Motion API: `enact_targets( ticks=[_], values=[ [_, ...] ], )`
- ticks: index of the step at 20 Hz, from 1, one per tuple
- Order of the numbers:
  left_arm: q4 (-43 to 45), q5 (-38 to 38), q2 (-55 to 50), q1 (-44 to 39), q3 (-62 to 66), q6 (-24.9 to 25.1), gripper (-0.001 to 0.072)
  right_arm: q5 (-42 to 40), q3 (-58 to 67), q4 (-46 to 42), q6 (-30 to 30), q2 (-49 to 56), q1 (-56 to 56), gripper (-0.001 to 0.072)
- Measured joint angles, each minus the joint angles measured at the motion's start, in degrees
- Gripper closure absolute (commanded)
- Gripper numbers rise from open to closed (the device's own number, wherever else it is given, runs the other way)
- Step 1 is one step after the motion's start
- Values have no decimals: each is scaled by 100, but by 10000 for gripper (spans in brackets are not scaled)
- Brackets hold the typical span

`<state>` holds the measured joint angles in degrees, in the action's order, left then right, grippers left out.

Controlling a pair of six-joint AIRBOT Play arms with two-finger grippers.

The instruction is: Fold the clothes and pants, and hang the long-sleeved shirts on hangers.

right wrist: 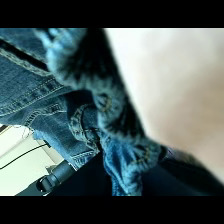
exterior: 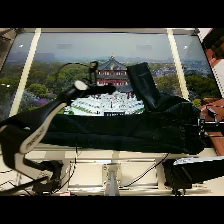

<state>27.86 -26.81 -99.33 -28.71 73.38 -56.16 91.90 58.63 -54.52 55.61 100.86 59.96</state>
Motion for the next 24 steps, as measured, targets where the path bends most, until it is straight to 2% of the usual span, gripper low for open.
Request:
enact_targets(
  ticks=[6, 10, 11, 13, 21, 24],
  values=[
    [-90, -358, -1248, -444, 1508, -1246, 298, 0, 0, 74, -2, 0, 0, 656],
    [-87, -881, -1832, -522, 2186, -1740, 299, -7, 0, 85, -2, 0, 0, 656],
    [-87, -979, -1930, -540, 2275, -1794, 300, -11, -2, 87, -2, 0, 0, 656],
    [-87, -1102, -2090, -573, 2385, -1906, 362, -13, 0, 90, 0, 0, 0, 656],
    [-188, -1226, -2347, -776, 2505, -2100, 365, -22, 0, 101, 0, 0, 0, 656],
    [-205, -1110, -2385, -850, 2507, -2122, 601, -22, -2, 101, 0, 0, 0, 656]
  ],
)
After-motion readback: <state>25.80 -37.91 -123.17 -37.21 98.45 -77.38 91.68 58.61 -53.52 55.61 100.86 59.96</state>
